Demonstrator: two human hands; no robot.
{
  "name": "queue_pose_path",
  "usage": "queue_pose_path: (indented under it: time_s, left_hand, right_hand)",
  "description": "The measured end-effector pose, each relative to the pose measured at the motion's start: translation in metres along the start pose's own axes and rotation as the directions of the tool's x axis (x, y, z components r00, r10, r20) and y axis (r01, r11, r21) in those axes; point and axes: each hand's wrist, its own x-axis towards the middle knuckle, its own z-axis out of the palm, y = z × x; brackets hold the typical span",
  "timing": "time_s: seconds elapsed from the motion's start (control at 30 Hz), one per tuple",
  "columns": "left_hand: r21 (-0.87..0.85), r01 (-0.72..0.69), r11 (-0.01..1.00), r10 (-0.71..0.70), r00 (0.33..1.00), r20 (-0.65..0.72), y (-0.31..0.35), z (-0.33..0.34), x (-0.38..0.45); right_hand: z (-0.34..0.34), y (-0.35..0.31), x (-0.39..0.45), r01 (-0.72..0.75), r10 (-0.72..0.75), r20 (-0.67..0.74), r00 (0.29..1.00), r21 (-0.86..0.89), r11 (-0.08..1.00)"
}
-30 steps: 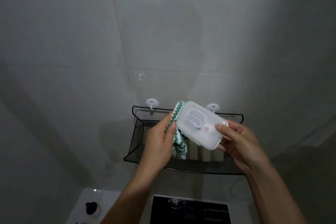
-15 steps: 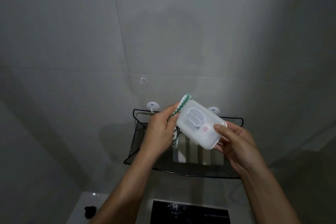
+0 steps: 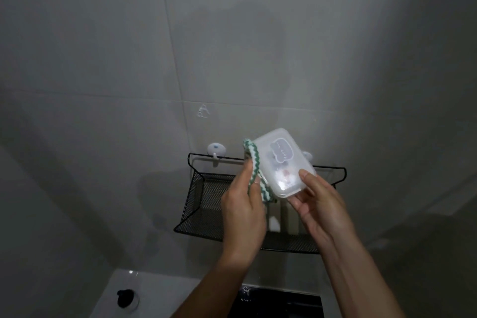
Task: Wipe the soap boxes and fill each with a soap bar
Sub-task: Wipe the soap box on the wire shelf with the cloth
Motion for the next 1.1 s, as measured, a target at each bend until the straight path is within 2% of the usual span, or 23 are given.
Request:
queue_pose_path:
  time_s: [0.07, 0.13, 0.2, 0.37, 0.5, 0.6, 0.67, 0.73, 0.83, 0.9, 0.97, 1.03, 1.1]
  left_hand:
    - [-0.029, -0.001, 1.0, 0.0, 1.0, -0.004, -0.002, 0.001, -0.004]
    - [-0.062, 0.063, 0.996, -0.063, 0.998, 0.003, -0.006, -0.002, 0.0]
    - [-0.099, 0.112, 0.989, -0.107, 0.992, 0.061, -0.008, -0.007, 0.012]
    - [-0.15, 0.102, 0.983, -0.062, 0.966, 0.251, -0.013, -0.024, 0.045]
    - [-0.128, 0.146, 0.981, -0.078, 0.901, 0.427, -0.024, -0.041, 0.062]
    - [-0.117, 0.173, 0.978, -0.071, 0.804, 0.591, -0.026, -0.044, 0.065]
    - [-0.114, 0.164, 0.98, -0.052, 0.762, 0.646, -0.026, -0.042, 0.065]
    - [-0.092, 0.173, 0.981, -0.086, 0.803, 0.59, -0.027, -0.04, 0.069]
    - [-0.13, 0.272, 0.954, -0.194, 0.885, 0.424, -0.032, -0.038, 0.079]
    - [-0.174, 0.322, 0.931, -0.256, 0.913, 0.317, -0.035, -0.039, 0.086]
    - [-0.15, 0.31, 0.939, -0.268, 0.931, 0.248, -0.037, -0.042, 0.093]
    - [-0.088, 0.261, 0.961, -0.236, 0.945, 0.229, -0.037, -0.046, 0.097]
    - [-0.055, 0.219, 0.974, -0.195, 0.939, 0.282, -0.03, -0.044, 0.094]
  right_hand:
    - [-0.001, 0.0, 0.002, -0.003, 0.004, 0.034, 0.999, -0.036, 0.999]
    - [-0.002, 0.0, 0.0, -0.011, 0.025, 0.099, 0.995, -0.136, 0.991]
    - [-0.005, 0.002, 0.0, -0.011, 0.048, 0.158, 0.986, -0.222, 0.975]
    - [-0.007, -0.002, 0.002, -0.043, 0.116, 0.205, 0.972, -0.328, 0.944]
    - [-0.015, -0.025, 0.009, -0.136, 0.207, 0.138, 0.969, -0.406, 0.904]
    - [-0.018, -0.034, 0.011, -0.139, 0.263, 0.149, 0.953, -0.557, 0.818]
    - [-0.019, -0.034, 0.011, -0.138, 0.259, 0.128, 0.957, -0.586, 0.798]
    - [-0.023, -0.033, 0.01, -0.147, 0.268, 0.124, 0.956, -0.586, 0.797]
    - [-0.028, -0.034, 0.009, -0.167, 0.287, 0.133, 0.949, -0.56, 0.811]
    - [-0.03, -0.035, 0.009, -0.166, 0.282, 0.137, 0.95, -0.543, 0.823]
    - [-0.033, -0.037, 0.01, -0.161, 0.266, 0.135, 0.954, -0.519, 0.84]
    - [-0.035, -0.039, 0.012, -0.15, 0.252, 0.142, 0.957, -0.502, 0.852]
    - [-0.035, -0.039, 0.014, -0.144, 0.248, 0.15, 0.957, -0.497, 0.856]
